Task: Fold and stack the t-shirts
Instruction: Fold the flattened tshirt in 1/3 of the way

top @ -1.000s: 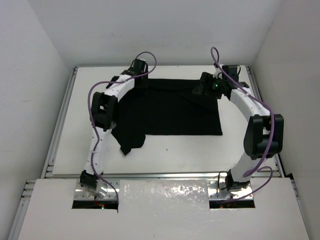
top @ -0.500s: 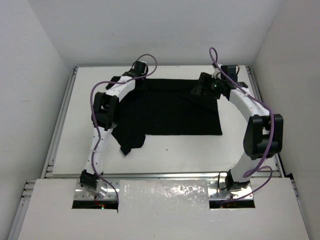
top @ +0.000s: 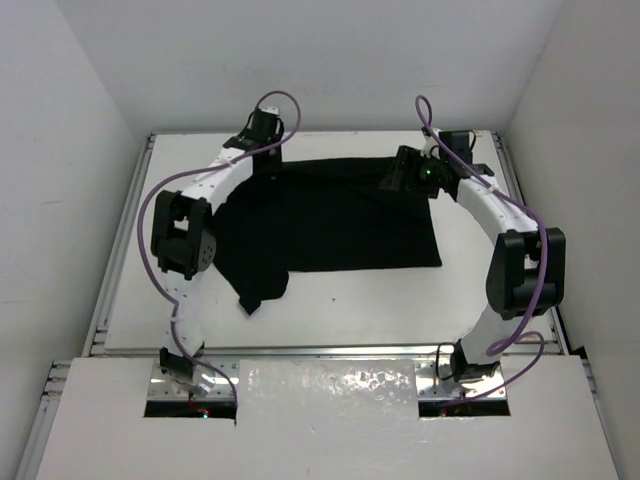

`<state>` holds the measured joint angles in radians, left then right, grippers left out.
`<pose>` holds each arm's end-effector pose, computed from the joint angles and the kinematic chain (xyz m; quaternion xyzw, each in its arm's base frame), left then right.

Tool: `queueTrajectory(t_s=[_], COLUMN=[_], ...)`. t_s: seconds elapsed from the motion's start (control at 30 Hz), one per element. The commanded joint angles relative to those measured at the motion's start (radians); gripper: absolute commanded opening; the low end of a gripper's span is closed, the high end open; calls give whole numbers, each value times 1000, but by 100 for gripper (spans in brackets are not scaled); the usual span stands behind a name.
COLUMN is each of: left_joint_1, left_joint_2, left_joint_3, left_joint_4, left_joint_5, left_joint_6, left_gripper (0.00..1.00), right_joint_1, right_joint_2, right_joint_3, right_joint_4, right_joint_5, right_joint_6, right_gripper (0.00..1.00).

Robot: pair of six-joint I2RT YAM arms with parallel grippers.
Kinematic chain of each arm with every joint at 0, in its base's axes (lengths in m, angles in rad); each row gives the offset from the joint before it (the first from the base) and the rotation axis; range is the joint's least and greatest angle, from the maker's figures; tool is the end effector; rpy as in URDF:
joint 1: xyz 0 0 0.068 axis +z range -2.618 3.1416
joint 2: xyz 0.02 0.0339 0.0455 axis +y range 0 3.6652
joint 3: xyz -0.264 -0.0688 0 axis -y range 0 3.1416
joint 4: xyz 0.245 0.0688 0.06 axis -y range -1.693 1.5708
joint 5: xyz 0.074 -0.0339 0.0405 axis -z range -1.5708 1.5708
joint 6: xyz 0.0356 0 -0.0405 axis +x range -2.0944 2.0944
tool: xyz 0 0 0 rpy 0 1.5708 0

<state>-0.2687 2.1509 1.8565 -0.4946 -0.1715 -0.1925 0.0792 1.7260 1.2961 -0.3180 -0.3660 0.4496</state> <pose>0.4773 -0.1251 0.2432 0.0025 0.9217 -0.0097 0.3877 0.3849 0.0433 0.2538 0.0944 0.8992 0.2638 0.3360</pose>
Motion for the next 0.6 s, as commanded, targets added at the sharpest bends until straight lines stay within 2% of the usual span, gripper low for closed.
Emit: queueTrajectory(t_s=[0.0, 0.1, 0.2, 0.23, 0.3, 0.33, 0.37, 0.43, 0.57], left_joint_1=[-7, -23, -36, -38, -40, -40, -40, -17, 40], left_joint_2=[-40, -46, -65, -78, -95, -123, -141, -202, -344], left_joint_3=[-85, -155, -220, -256, -282, -318, -318, -377, -523], left_joint_4=[27, 33, 56, 77, 82, 86, 90, 103, 221], left_joint_5=[41, 43, 64, 73, 61, 26, -12, -109, -126], left_joint_6=[-56, -77, -79, -78, -77, -108, -129, -217, -315], left_gripper=[9, 10, 16, 31, 51, 69, 74, 76, 75], right_joint_1=[10, 10, 10, 11, 11, 11, 11, 16, 30], right_joint_2=[-5, -11, -11, -8, -5, -2, 1, 13, 29], right_joint_3=[-4, -6, -8, -9, -8, -9, -8, -1, 8], right_joint_4=[19, 16, 17, 19, 20, 25, 25, 31, 25], right_joint_5=[-2, -2, -7, -11, -17, -22, -25, -37, -45], right_joint_6=[-2, -6, -5, -2, 0, 0, 0, -2, -18], right_gripper=[92, 92, 92, 92, 92, 92, 92, 92, 92])
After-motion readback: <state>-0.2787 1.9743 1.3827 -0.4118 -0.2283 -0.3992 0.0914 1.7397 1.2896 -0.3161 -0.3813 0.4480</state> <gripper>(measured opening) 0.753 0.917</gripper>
